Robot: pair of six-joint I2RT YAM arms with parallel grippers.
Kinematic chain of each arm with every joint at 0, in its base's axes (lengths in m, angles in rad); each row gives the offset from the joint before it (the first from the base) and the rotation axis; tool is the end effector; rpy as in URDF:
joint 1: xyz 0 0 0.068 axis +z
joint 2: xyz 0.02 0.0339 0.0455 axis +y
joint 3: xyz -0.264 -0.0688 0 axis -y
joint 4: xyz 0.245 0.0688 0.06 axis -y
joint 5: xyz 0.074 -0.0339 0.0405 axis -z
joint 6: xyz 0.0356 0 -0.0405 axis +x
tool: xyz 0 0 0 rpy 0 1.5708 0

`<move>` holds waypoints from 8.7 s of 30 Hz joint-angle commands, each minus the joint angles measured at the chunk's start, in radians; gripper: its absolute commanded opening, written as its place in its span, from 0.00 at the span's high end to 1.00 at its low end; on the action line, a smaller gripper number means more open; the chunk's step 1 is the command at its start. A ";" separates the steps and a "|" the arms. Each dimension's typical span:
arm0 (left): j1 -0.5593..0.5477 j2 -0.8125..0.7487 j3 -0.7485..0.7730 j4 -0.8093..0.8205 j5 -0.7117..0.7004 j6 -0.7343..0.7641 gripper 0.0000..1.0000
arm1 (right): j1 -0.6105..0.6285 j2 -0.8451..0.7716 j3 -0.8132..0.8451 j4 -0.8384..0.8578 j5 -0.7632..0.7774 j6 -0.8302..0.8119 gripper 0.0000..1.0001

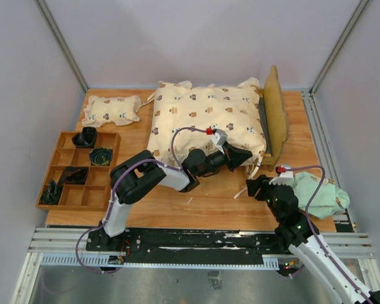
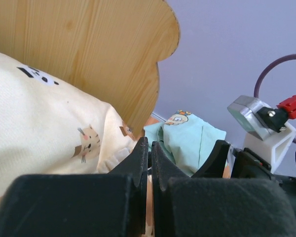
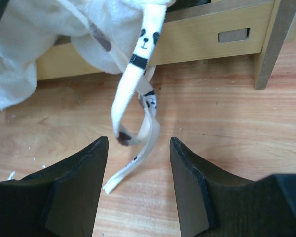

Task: Set up the pet bed

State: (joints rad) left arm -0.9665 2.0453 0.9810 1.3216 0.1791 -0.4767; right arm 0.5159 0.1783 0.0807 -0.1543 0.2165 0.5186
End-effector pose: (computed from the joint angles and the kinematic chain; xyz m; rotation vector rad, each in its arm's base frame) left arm 0.2319 -0.3471 0.1909 0.5103 1.3523 -1.3270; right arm 0.1040 0.0502 0.1691 0.1578 1.8428 0.5324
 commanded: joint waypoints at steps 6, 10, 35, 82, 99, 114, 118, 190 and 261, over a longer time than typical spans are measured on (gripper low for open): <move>-0.016 -0.016 0.050 -0.019 -0.032 0.033 1.00 | -0.003 0.238 -0.081 0.269 0.078 0.187 0.50; -0.018 -0.017 0.056 -0.021 -0.036 0.038 1.00 | 0.008 0.364 -0.063 0.369 0.058 0.179 0.52; -0.042 -0.066 0.242 -0.184 -0.154 0.220 1.00 | -0.142 0.290 0.008 0.202 0.442 0.070 1.00; -0.075 -0.524 -0.242 -0.434 -0.154 0.479 1.00 | -0.709 0.786 0.301 0.374 -0.074 0.105 1.00; -0.140 -0.308 -0.420 -0.412 -0.233 0.466 1.00 | -0.773 0.818 0.386 0.404 -0.116 -0.001 1.00; -0.140 -0.155 -0.419 -0.335 -0.189 0.358 1.00 | -0.777 0.807 0.438 0.376 -0.140 -0.065 1.00; -0.140 -0.234 -0.410 -0.360 -0.166 0.315 0.50 | -0.776 0.793 0.488 0.248 -0.246 -0.063 0.71; 0.197 -0.639 -0.309 -1.044 -0.614 0.170 0.01 | -0.064 0.444 0.265 0.035 0.333 0.069 1.00; 0.059 -0.656 -0.332 -1.009 -0.430 0.006 1.00 | 0.019 0.566 0.304 0.149 0.305 -0.137 1.00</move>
State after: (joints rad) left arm -0.9112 1.4502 0.6720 0.3756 -0.2783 -0.5423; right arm 0.5785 0.8005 0.3950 0.0895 0.4881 0.4728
